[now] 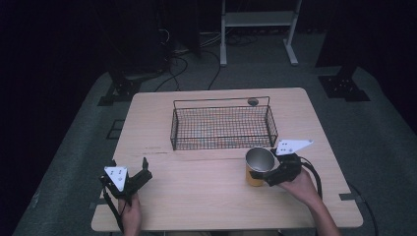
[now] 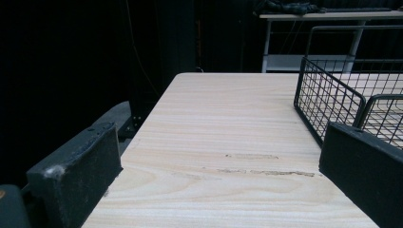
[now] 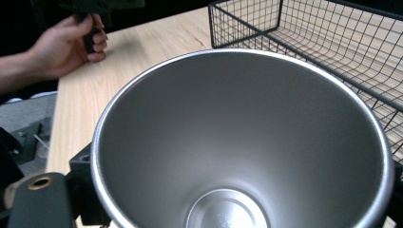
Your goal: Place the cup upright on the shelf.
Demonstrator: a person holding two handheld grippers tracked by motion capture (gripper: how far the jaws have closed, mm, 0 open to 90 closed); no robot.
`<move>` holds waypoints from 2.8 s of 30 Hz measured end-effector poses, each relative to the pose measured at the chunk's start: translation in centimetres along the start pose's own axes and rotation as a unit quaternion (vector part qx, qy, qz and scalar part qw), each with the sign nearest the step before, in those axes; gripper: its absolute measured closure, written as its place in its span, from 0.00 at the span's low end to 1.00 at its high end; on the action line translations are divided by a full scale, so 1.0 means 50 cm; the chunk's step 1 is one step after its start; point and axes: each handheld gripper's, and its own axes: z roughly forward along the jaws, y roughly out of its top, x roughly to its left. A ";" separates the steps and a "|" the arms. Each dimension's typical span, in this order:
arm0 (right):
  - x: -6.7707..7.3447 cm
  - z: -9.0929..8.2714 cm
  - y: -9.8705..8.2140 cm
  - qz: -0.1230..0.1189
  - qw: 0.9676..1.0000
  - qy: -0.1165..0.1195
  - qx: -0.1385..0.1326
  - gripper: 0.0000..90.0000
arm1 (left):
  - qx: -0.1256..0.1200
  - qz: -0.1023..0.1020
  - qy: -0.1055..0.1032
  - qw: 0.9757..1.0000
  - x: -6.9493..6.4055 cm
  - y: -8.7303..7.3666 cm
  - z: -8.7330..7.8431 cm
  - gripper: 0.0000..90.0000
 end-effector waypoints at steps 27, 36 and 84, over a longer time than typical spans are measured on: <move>-0.055 -0.038 0.119 0.010 0.999 0.034 -0.004 0.14 | 0.001 -0.002 0.000 1.000 0.001 0.000 0.000 0.00; -0.076 -0.024 0.169 0.000 0.999 0.037 0.000 0.14 | 0.001 -0.002 -0.001 1.000 0.001 0.000 0.000 0.00; -0.214 0.122 0.290 -0.001 0.999 0.044 0.028 0.14 | 0.001 0.002 -0.003 1.000 0.000 0.000 0.000 0.00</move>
